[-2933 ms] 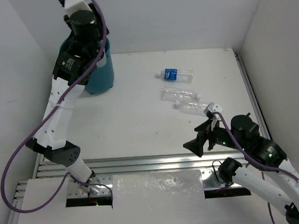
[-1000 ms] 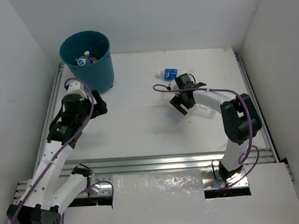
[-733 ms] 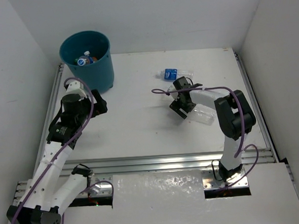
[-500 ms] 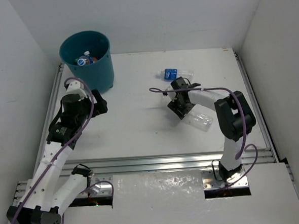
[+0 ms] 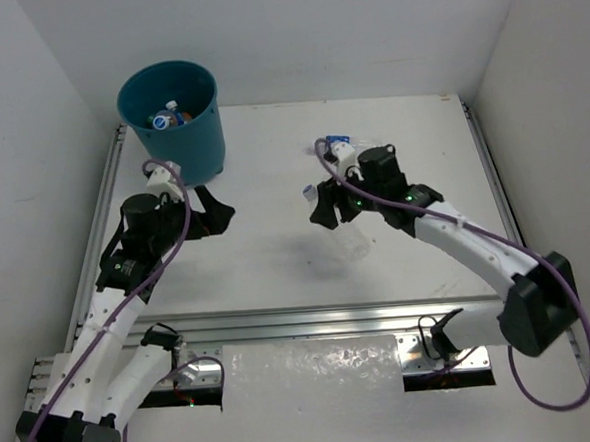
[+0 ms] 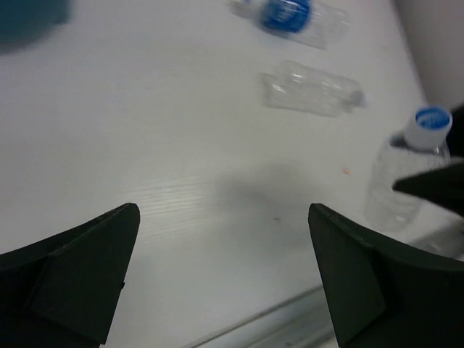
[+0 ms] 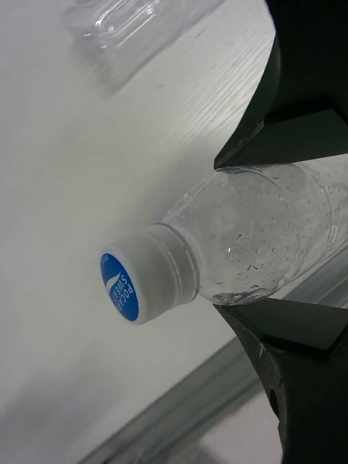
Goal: Put the plastic bottles in the bin
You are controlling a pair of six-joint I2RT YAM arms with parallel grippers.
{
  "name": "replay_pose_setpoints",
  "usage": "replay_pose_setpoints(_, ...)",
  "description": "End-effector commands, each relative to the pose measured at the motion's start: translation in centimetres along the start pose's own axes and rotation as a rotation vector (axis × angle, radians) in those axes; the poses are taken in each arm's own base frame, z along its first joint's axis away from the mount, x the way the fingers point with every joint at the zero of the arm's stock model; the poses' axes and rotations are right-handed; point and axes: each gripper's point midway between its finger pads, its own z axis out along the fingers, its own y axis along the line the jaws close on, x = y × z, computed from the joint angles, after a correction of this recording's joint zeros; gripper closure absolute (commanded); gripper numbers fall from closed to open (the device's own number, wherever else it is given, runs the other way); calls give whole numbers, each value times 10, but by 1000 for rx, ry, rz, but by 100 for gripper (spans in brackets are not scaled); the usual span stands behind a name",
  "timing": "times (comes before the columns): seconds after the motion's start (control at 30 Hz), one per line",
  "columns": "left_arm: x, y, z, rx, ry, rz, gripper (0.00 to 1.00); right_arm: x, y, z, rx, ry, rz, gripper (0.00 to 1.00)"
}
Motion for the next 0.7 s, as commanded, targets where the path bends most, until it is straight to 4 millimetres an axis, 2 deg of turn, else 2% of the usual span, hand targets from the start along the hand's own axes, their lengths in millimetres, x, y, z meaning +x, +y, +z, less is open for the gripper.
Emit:
replay_pose_setpoints(0.0,17,-76,-9,457,89,-52,0,-90,45,-40,-208,-342,116,92)
replay_pose_setpoints(0.03,25,-86,-10,526,130,-81,0,-102,52,-49,-242,-384,123,92)
replay_pose_setpoints(0.07,35,-108,-20,653,187,-88,0,-117,63,-62,-288,-423,152,93)
replay_pose_setpoints(0.1,24,-129,-27,743,139,-87,0,-126,79,-72,-373,-435,143,100)
replay_pose_setpoints(0.13,24,-142,-32,786,131,-72,0,-130,87,-78,-420,-433,152,100)
replay_pose_setpoints(0.17,32,-169,-42,848,136,-41,0,-137,95,-86,-464,-439,189,100)
replay_pose_setpoints(0.2,23,-189,-52,905,96,6,0,-141,108,-96,-538,-453,173,100)
replay_pose_setpoints(0.27,28,-215,-59,950,103,53,0,-141,120,-106,-616,-446,213,100)
replay_pose_setpoints(0.4,18,-226,-49,906,78,113,0,-143,142,-135,-736,-454,168,100)
replay_pose_setpoints(0.57,23,-246,-41,963,112,123,1,-137,161,-158,-844,-426,125,100)
replay_pose_setpoints(0.67,23,-257,-33,956,127,133,10,-133,169,-168,-907,-421,108,100)
